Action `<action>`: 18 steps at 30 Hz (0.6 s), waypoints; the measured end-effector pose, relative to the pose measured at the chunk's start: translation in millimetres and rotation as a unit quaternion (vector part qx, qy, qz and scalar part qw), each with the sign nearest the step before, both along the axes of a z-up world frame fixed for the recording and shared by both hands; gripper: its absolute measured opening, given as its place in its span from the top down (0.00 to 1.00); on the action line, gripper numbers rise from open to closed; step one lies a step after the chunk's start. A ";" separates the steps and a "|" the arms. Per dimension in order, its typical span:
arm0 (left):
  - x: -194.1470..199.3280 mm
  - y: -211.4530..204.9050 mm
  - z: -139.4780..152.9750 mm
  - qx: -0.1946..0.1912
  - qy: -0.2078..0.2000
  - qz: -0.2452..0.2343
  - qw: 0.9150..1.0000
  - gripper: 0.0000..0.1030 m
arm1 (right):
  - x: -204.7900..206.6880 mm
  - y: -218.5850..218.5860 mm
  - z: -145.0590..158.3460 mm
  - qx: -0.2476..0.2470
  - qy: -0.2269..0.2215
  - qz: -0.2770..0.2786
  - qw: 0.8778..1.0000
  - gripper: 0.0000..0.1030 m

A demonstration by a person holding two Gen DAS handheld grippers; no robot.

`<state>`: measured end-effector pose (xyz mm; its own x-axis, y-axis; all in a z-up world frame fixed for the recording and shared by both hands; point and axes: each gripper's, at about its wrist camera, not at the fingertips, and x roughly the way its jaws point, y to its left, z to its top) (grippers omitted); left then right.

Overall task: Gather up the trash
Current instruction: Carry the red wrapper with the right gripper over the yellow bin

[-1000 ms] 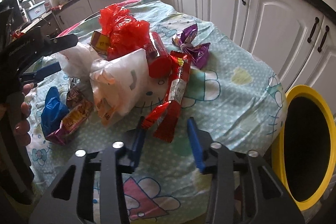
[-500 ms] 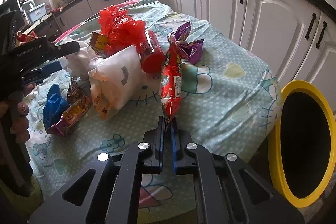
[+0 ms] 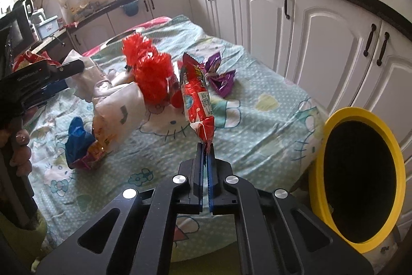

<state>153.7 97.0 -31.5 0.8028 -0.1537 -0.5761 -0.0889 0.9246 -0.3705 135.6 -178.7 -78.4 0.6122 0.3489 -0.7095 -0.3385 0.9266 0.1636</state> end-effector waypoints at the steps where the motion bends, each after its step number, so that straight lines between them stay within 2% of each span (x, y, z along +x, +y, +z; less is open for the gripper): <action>1: -1.3 -1.1 2.9 0.002 -0.004 0.000 1.000 0.69 | -1.7 -1.8 2.9 0.003 -0.003 0.000 1.000 0.97; 18: -25.5 -48.3 44.3 0.055 -0.064 -0.031 0.996 0.69 | -32.2 -27.3 46.5 0.016 -0.056 0.013 0.998 0.97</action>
<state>128.2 48.7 12.9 0.8616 -0.1463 -0.4861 0.0103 0.9624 -0.2714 103.4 -205.9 -31.9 0.6772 0.3868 -0.6259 -0.3794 0.9124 0.1534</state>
